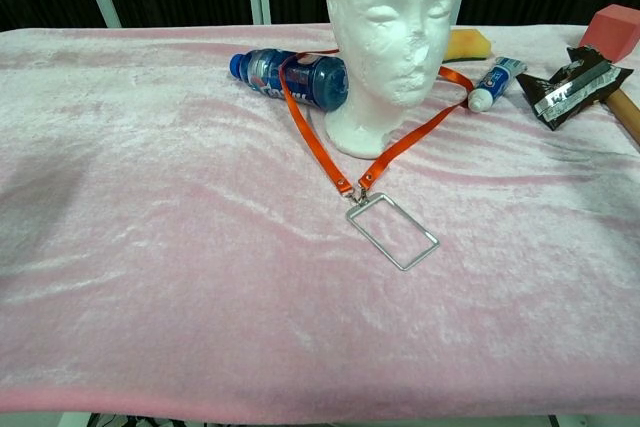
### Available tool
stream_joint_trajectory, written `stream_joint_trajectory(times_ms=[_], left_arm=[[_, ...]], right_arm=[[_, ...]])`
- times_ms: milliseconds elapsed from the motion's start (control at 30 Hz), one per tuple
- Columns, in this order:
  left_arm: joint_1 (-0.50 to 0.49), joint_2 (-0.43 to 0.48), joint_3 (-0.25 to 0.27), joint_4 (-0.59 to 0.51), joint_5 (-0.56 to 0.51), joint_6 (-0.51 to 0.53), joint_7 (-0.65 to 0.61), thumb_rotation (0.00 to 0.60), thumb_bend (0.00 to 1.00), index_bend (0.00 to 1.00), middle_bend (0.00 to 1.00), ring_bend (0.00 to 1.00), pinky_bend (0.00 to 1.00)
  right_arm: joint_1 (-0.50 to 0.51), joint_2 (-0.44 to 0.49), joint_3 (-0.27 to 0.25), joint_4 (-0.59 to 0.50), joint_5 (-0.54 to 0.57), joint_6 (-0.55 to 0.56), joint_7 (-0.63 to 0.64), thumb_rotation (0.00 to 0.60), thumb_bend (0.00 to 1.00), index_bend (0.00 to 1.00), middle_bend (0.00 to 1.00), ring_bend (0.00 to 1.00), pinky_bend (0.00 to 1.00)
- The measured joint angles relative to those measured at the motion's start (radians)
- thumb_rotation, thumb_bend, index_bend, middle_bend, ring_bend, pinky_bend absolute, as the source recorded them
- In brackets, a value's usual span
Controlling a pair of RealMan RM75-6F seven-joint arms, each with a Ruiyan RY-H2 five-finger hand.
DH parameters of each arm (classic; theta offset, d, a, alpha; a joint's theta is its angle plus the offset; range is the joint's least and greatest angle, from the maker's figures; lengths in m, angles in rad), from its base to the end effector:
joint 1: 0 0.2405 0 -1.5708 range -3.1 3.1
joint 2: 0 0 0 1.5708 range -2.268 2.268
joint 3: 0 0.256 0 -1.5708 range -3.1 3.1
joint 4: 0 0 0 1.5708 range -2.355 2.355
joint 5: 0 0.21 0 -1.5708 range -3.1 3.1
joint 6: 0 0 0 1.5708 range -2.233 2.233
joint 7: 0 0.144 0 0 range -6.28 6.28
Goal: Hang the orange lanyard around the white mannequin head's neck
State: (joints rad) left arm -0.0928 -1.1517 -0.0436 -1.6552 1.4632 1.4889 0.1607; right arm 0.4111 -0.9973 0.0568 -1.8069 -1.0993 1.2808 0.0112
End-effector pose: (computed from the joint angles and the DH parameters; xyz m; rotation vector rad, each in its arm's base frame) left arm -0.3032 0.1811 0.1461 -1.3945 -0.8547 -0.8276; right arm -0.2690 -0.2672 0.1693 1.3333 -1.1162 0.9112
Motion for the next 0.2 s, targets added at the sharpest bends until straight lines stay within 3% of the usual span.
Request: stream_joint_trajectory(times_ms=[200], left_arm=[[0.009, 0.023, 0.017, -0.021, 0.002, -0.011, -0.018, 0.6, 0.09, 0.16, 0.12, 0.0, 0.0]], right_arm=[[-0.182, -0.083, -0.085, 0.239, -0.254, 0.218, 0.109, 0.6, 0.19, 0.05, 0.09, 0.18, 0.28]])
